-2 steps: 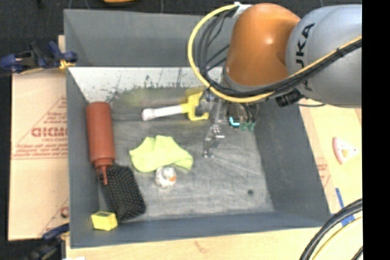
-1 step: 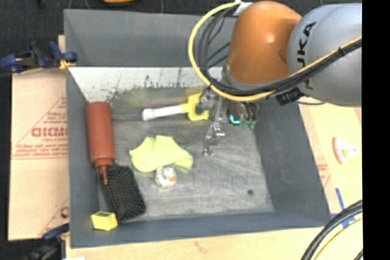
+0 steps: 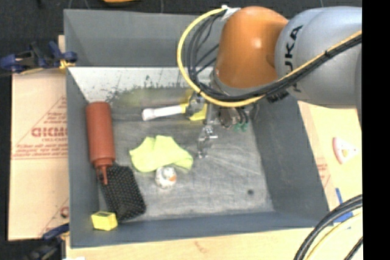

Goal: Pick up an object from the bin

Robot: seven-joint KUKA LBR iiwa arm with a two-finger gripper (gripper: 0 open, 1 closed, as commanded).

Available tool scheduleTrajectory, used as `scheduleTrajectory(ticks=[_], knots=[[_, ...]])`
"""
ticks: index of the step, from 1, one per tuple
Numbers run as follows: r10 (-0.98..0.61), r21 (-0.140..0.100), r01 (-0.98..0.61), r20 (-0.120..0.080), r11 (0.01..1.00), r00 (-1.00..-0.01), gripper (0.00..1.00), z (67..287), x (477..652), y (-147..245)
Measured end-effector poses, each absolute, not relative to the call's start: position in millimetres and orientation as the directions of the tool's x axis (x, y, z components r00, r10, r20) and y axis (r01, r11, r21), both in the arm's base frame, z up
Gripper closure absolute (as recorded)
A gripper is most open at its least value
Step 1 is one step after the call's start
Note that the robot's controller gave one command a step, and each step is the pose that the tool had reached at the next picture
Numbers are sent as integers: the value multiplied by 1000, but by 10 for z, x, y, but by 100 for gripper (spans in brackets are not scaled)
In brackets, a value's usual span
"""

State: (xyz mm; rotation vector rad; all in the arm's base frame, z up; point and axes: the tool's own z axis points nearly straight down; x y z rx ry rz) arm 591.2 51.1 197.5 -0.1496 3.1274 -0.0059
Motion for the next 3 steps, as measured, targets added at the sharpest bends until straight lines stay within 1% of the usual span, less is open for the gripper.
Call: scheduleTrajectory(ticks=[1, 2, 3], knots=[[-168, 2, -168, 0, 986, -986, 100, 1097, 5877, 957], [-167, 2, -167, -3, 986, -986, 0, 1110, 5887, 957], [-167, 3, -167, -3, 986, -986, 0, 1110, 5887, 958]])
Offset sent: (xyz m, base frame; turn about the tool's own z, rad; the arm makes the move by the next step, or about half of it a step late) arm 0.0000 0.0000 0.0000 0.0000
